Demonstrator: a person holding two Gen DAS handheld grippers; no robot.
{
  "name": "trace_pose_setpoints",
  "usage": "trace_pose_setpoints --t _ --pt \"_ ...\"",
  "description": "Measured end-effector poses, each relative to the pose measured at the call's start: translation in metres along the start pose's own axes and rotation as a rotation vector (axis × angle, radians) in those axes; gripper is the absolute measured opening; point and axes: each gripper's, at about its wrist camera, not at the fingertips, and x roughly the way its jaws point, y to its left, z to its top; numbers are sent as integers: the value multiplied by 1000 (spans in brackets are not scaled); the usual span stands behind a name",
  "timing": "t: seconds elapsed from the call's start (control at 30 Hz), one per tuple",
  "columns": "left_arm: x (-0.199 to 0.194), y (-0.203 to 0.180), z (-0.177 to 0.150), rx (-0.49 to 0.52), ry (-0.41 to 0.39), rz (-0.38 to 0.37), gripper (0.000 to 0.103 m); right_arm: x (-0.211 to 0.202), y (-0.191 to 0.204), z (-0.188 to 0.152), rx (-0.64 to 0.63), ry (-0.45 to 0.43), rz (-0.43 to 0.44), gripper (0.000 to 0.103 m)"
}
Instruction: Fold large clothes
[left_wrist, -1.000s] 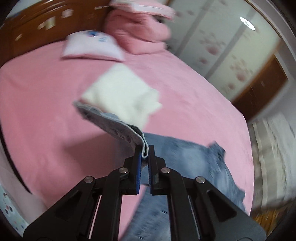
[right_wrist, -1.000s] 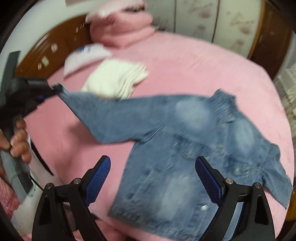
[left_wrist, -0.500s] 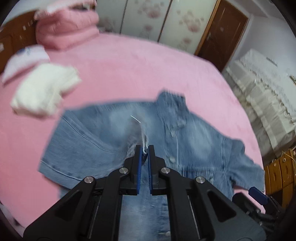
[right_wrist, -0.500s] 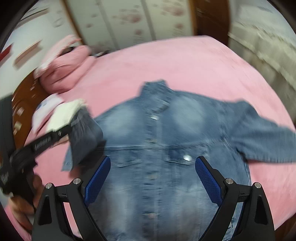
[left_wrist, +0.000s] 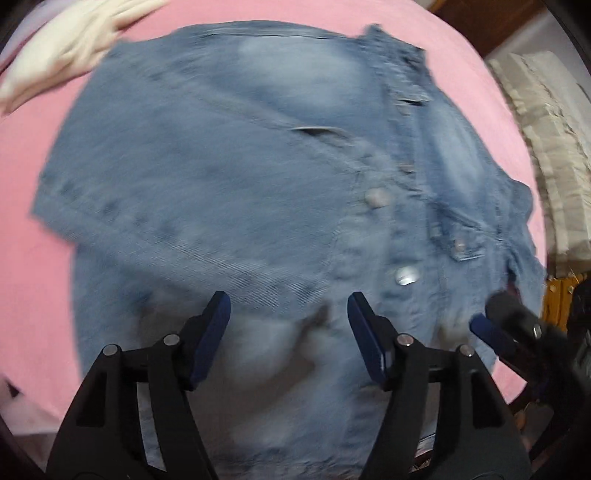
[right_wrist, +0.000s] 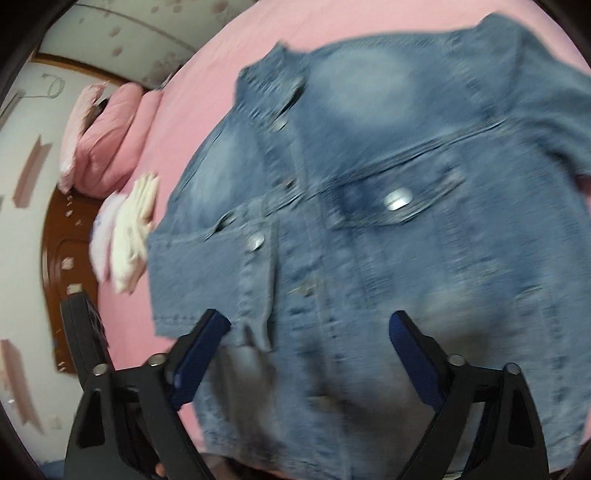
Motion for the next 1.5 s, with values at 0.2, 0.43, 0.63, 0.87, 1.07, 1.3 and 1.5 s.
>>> trace_pose_setpoints --t 0.2,0.43,0.63,0.87,1.07,1.3,1.5 --pt "-21 74 -16 -110 -54 159 63 75 32 -15 39 143 95 50" --pt "-28 135 -6 -141 -71 255 63 125 58 -22 35 185 52 32" --pt "-18 155 7 -180 -64 236 63 129 95 -9 -120 135 89 8" --pt "-20 156 19 -169 -113 182 63 85 182 31 -306 -62 132 7" --pt "-39 138 32 -84 -189 79 63 15 253 74 -432 -306 185 5" --pt "-30 135 49 2 -201 205 63 -58 266 104 -452 -467 167 2" --pt "-2 125 63 22 -165 197 28 -58 191 113 -291 -463 -38 2"
